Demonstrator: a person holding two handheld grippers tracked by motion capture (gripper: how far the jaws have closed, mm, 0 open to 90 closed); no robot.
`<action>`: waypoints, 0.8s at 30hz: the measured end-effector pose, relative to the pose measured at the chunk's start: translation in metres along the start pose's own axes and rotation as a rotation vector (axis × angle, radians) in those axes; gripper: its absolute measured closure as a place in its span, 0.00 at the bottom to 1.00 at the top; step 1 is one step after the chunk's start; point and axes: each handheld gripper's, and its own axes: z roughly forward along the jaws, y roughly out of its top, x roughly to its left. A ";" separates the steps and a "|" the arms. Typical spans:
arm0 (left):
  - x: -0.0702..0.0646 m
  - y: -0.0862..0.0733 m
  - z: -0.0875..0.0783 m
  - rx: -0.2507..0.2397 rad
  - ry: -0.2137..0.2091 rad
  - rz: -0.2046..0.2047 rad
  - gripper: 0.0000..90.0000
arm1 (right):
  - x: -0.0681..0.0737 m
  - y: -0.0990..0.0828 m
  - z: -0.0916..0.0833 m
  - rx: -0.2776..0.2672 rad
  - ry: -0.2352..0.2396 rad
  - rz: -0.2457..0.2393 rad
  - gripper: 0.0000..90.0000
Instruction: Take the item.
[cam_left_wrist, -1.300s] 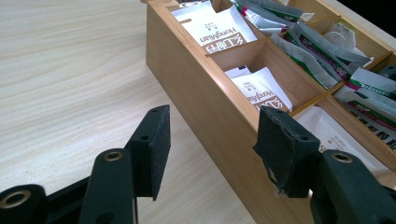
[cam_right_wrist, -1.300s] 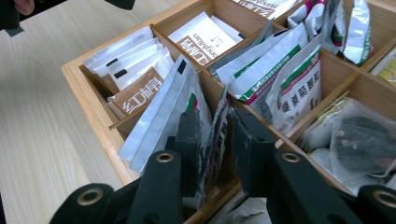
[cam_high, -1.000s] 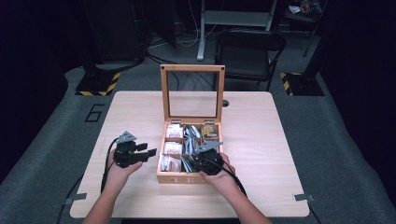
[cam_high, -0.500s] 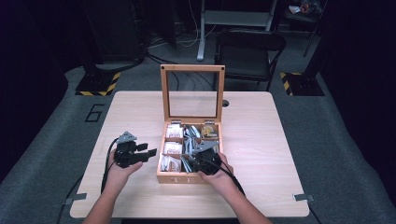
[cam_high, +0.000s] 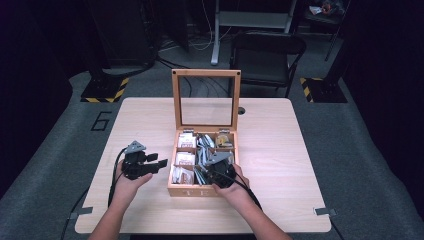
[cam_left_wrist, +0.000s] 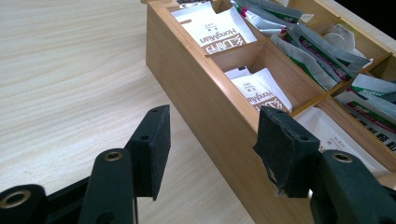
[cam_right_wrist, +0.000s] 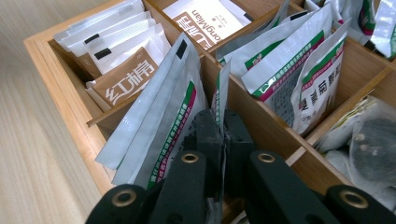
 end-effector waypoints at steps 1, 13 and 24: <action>0.000 0.000 0.000 0.001 0.000 0.000 0.50 | 0.001 0.000 -0.001 -0.004 -0.004 0.005 0.97; 0.000 0.000 0.000 -0.009 0.007 -0.002 0.50 | -0.001 0.005 -0.014 -0.044 0.014 0.017 0.98; 0.001 0.000 -0.002 -0.008 0.005 0.003 0.50 | 0.000 0.021 -0.036 -0.077 0.035 -0.001 0.98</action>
